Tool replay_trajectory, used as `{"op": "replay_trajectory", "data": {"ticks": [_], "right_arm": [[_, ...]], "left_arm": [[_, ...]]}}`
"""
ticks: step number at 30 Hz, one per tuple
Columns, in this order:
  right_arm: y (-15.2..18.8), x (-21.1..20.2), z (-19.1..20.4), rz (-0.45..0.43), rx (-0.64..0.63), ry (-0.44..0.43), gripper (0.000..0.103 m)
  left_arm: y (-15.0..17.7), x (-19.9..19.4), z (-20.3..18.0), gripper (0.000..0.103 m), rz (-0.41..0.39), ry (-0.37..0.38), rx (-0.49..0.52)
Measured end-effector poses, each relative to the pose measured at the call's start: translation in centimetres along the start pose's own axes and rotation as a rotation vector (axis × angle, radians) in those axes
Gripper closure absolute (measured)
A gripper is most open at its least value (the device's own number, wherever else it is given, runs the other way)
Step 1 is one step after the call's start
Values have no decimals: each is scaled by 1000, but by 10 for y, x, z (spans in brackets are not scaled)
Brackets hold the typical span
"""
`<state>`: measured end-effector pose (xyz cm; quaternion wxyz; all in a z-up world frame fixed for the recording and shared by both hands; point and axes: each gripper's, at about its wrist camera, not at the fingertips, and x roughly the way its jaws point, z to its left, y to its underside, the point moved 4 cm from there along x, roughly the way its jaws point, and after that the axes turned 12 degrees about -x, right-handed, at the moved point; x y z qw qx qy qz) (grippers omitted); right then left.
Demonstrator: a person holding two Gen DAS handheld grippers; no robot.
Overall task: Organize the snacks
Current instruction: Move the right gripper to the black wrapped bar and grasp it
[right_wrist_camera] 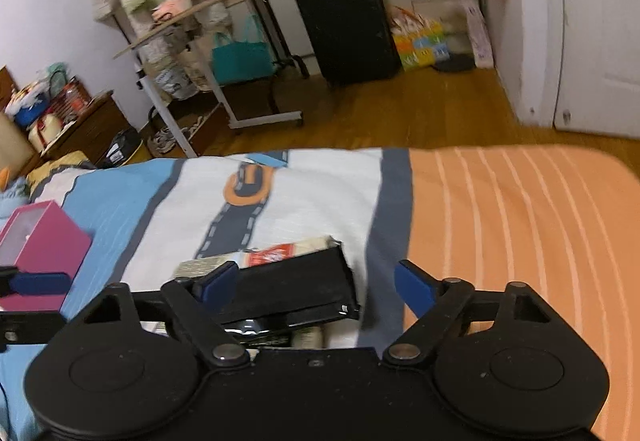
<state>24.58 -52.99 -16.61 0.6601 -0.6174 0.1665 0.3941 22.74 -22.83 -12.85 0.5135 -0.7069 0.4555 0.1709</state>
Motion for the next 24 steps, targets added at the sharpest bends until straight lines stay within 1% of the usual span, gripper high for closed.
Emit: {"op": "replay_trajectory", "data": {"ticks": [1,2,3,4,5,6,7,9,10,11,12,13,14,15,16,19,22,24], "right_arm": [[0,6,-1,5,10,-11,23],[2,10,-3,13,23,-22,26],[3,14,-4,17,32,-28,27],[5,17,-4,21,33,-32,30],[6,20,-3,25,29,-38,34],[6,22,-7,32,25,-42,35],[7,24,-6,34,23,-48,37],[7,25,-8,27,34,-70,43],[8,25,-10,28,47,-86,47],[8,25,-12,29,66,-94,49],[9,25,-13,32,82,-99,51],[9,25,-14,37,90,-112,56],[9,23,-15,38,99,-126,60],[9,21,-16,40,108,-125,62],[8,19,-14,43,103,-115,64],[5,14,-6,63,79,-96,68],[2,6,5,79,49,-87,68],[1,0,14,84,22,-86,68]], "left_arm": [[0,9,-4,32,2,3,-4],[2,19,-7,38,7,7,-9],[3,27,-10,41,20,15,-7],[4,37,-12,47,35,18,-7],[7,45,-13,48,41,9,-17],[9,53,-12,48,48,-2,-28],[10,58,-11,52,53,-9,-40],[11,66,-7,53,48,-2,-77],[11,66,-5,56,34,10,-90],[11,67,-3,61,29,28,-102],[10,69,-2,64,35,49,-118],[10,70,0,69,46,73,-144],[10,71,0,69,69,111,-175],[10,70,1,70,74,118,-203],[10,70,1,70,74,113,-206],[12,65,-2,70,76,93,-173],[16,54,-3,70,78,82,-133],[18,45,-3,67,87,77,-109]]}}
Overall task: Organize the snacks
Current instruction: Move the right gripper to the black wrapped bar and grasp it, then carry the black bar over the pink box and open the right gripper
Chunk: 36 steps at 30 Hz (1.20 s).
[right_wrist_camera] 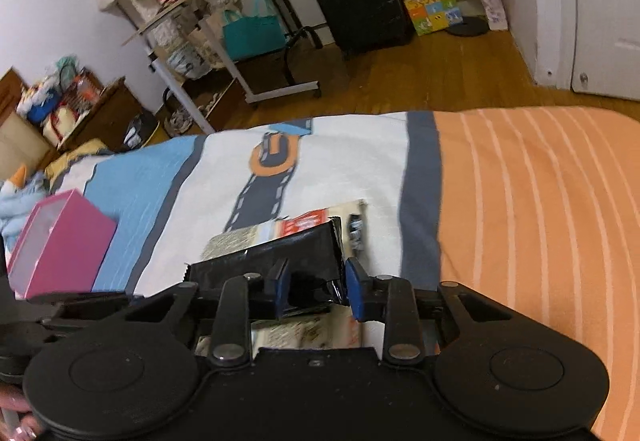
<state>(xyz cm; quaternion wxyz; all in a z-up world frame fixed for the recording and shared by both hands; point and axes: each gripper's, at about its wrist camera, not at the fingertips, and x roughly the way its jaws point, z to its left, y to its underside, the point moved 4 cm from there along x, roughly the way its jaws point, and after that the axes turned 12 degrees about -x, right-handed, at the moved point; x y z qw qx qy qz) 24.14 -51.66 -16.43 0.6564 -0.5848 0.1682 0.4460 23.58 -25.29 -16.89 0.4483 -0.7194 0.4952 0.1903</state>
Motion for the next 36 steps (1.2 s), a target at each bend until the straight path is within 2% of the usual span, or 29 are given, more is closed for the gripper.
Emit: {"op": "replay_trajectory", "data": {"ticks": [2,10,14,19,26,31,36], "right_arm": [[1,-5,13,5,-14,-15,69],[5,-23,60,20,-79,-27,68],[10,-23,89,94,-102,-54,68],[21,-21,130,141,-147,-83,68],[29,-19,193,164,-201,-134,68],[14,-15,233,121,-223,-165,68],[-6,-3,271,98,-249,-188,68]], "left_arm": [[3,-11,-1,59,1,-19,30],[19,-57,8,59,-8,-64,101],[27,-82,21,59,-15,-107,106],[37,-116,41,59,-30,-146,104],[39,-176,74,59,-91,-170,61],[29,-219,98,59,-181,-177,64],[18,-252,135,59,-249,-164,-9]]}}
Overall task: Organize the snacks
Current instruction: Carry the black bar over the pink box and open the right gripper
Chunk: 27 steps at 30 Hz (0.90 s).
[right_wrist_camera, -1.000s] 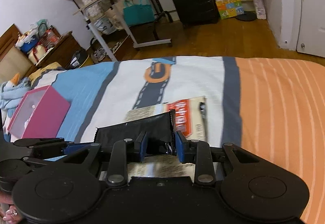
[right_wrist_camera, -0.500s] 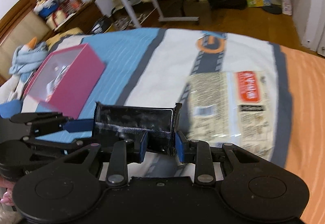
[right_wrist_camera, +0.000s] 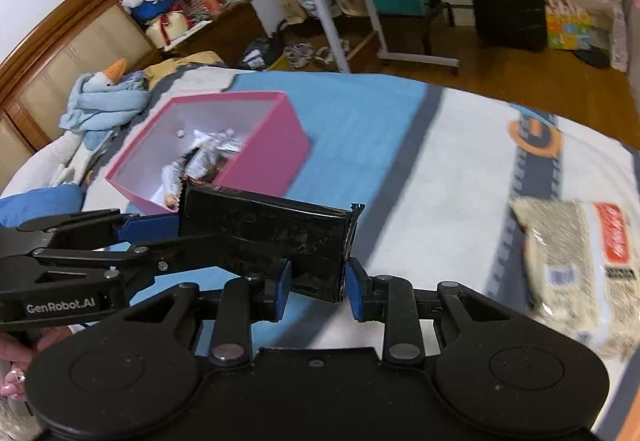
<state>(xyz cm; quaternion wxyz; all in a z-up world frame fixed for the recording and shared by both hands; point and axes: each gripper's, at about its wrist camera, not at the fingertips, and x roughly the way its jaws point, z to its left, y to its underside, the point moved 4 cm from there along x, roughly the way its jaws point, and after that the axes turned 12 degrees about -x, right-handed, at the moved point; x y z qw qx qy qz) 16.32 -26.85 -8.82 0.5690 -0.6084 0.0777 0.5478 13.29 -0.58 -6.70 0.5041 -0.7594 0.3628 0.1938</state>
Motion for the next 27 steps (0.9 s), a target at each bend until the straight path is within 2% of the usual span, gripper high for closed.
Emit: {"op": "replay_trajectory", "data": {"ticks": [6,10,15,18,20,23,24,27], "right_arm": [[-40,28,33,0,-19,-44,69],[-75,54,49,-4,-31,-62,69],[-100,92,70,-16,-31,-77,69],[-100,110,83,-2,-39,-122,69],[-98,117,92,-2,-53,-159,68],[-92,115,101,-26,-122,-113,66],[-90,113,102,-30,-141,-98,66],[-83,96,95,-42,-157,-75,63]], "left_arm": [[-33,-26,43,59,-128,-13,-59],[-61,-29,78,59,-163,-36,-141],[-82,-14,117,59,-180,-172,-147],[-81,-14,142,58,-239,-236,-189],[-78,-11,156,43,-271,-303,-209],[-75,-2,173,38,-213,-458,-212],[-73,-2,174,38,-204,-476,-190],[-69,-8,173,38,-193,-455,-176]]}}
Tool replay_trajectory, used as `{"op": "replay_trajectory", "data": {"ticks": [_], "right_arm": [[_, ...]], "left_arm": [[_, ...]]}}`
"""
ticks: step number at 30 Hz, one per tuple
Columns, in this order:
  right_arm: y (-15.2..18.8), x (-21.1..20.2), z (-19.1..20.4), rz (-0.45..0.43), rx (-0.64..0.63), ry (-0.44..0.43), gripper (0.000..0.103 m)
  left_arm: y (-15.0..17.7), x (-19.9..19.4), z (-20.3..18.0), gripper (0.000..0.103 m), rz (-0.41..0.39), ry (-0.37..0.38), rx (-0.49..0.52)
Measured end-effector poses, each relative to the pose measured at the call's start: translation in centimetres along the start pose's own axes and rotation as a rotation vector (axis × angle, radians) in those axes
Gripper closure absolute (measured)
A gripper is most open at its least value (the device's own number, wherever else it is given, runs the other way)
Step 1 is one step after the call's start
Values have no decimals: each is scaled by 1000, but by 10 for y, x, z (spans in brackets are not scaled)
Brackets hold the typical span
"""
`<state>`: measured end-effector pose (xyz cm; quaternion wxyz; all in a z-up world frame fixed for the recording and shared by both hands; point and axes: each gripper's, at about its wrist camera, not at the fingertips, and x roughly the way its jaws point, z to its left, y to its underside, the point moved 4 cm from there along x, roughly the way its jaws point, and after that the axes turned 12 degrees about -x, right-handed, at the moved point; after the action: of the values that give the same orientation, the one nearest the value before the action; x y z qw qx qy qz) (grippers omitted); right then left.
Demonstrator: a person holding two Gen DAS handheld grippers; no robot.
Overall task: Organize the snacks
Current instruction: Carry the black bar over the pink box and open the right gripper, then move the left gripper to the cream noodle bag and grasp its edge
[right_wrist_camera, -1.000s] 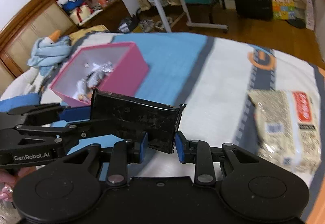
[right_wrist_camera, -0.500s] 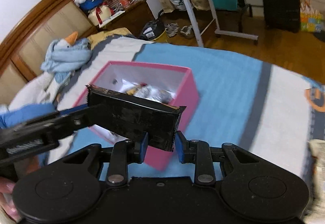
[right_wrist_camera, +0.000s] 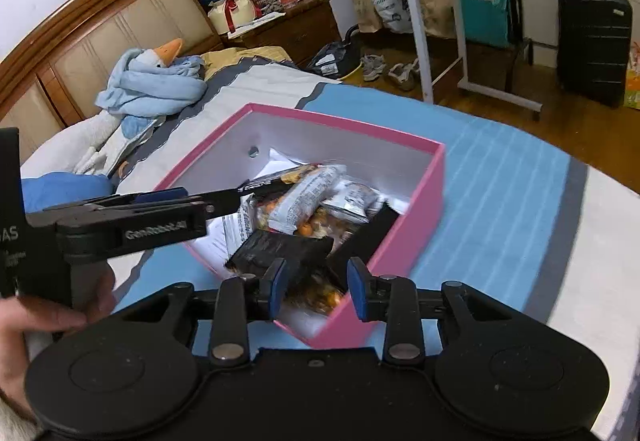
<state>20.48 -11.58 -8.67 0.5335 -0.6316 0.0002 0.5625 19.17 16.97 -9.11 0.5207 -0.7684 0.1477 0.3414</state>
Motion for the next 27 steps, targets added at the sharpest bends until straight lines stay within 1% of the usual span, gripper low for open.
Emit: {"op": "replay_trajectory", "data": {"ticks": [3,6,7,8,10,12,14,18,21,23,25,27], "right_arm": [[5,-28,-3,-11,-27,54,56],[5,-57,-2,-22,-85,102,50],[5,-69,-3,-33,-97,118,45],[5,-79,-3,-43,-105,132,37],[10,-102,-4,-66,-133,168,30],[19,-122,-5,-96,-176,191,30],[26,-142,-11,-127,-191,209,29],[32,-176,-24,-134,-237,293,29],[43,-203,-36,-157,-252,303,22],[56,-218,-48,-179,-259,307,15],[68,-224,-60,-192,-272,314,10],[81,-222,-76,-186,-270,335,5]], "left_arm": [[-2,-13,-6,38,20,42,4],[0,-36,-25,36,26,77,41],[4,-44,-31,35,30,75,55],[6,-50,-37,33,35,70,72],[12,-65,-53,32,47,74,104],[17,-76,-69,30,66,102,132],[21,-83,-91,29,98,136,177],[25,-94,-134,29,172,223,228],[32,-101,-165,26,209,302,238],[40,-101,-187,26,230,341,247],[49,-96,-209,26,246,362,263],[58,-88,-228,26,258,364,269]]}}
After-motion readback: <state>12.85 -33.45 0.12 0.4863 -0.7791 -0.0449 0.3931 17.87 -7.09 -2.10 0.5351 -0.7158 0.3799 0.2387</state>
